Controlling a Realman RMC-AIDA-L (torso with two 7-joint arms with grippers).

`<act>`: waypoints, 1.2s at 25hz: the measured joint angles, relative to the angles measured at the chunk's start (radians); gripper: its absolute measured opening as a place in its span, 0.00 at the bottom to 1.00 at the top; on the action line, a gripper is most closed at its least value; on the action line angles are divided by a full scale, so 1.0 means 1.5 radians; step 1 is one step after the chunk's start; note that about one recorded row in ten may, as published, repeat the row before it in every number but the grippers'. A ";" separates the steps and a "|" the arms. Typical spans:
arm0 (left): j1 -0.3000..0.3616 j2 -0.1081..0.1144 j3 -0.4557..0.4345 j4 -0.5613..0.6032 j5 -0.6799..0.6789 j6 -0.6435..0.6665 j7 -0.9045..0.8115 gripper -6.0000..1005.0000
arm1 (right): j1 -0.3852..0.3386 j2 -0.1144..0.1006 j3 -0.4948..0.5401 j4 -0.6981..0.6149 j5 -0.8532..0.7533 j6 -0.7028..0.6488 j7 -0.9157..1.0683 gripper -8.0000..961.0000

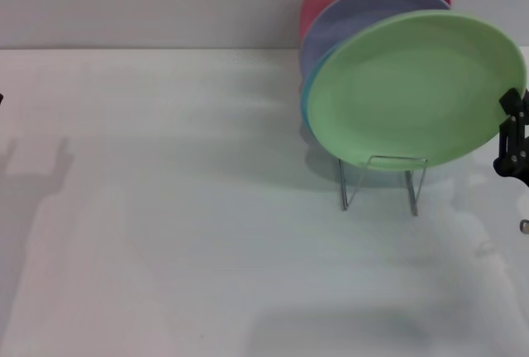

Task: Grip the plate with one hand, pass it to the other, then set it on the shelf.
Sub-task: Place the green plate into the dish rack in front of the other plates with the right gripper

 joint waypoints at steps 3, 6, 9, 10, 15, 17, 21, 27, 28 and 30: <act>0.002 0.000 0.000 0.000 0.000 0.001 0.000 0.81 | 0.000 0.000 0.001 0.000 0.000 0.007 0.000 0.04; 0.002 0.000 0.000 0.000 0.000 0.005 -0.001 0.81 | 0.000 0.000 0.001 0.000 0.000 0.008 0.000 0.04; 0.003 0.000 0.000 0.000 0.000 0.009 -0.001 0.81 | -0.001 0.000 0.000 0.000 0.000 0.006 0.000 0.04; 0.003 0.000 0.000 0.000 0.000 0.009 -0.001 0.81 | -0.001 0.000 0.000 0.000 0.000 0.006 0.000 0.04; 0.004 0.000 0.000 0.000 0.000 0.013 -0.001 0.81 | 0.000 -0.001 0.000 0.000 0.000 0.008 0.000 0.04; 0.004 0.000 0.000 0.000 0.000 0.015 -0.001 0.81 | 0.000 -0.001 0.000 0.000 0.000 0.009 0.000 0.04; 0.004 0.000 0.000 0.000 0.000 0.016 -0.001 0.81 | 0.002 -0.001 0.000 0.001 0.000 0.013 0.000 0.12; 0.004 0.000 0.000 0.000 0.000 0.020 -0.002 0.81 | 0.003 -0.001 -0.005 0.001 -0.005 0.008 0.005 0.18; 0.005 0.000 0.000 0.000 0.000 0.020 -0.002 0.81 | 0.002 -0.002 -0.013 0.001 -0.005 0.001 0.006 0.18; 0.006 0.000 0.000 0.000 0.000 0.021 -0.002 0.81 | 0.001 -0.002 -0.015 0.001 -0.005 -0.002 0.006 0.19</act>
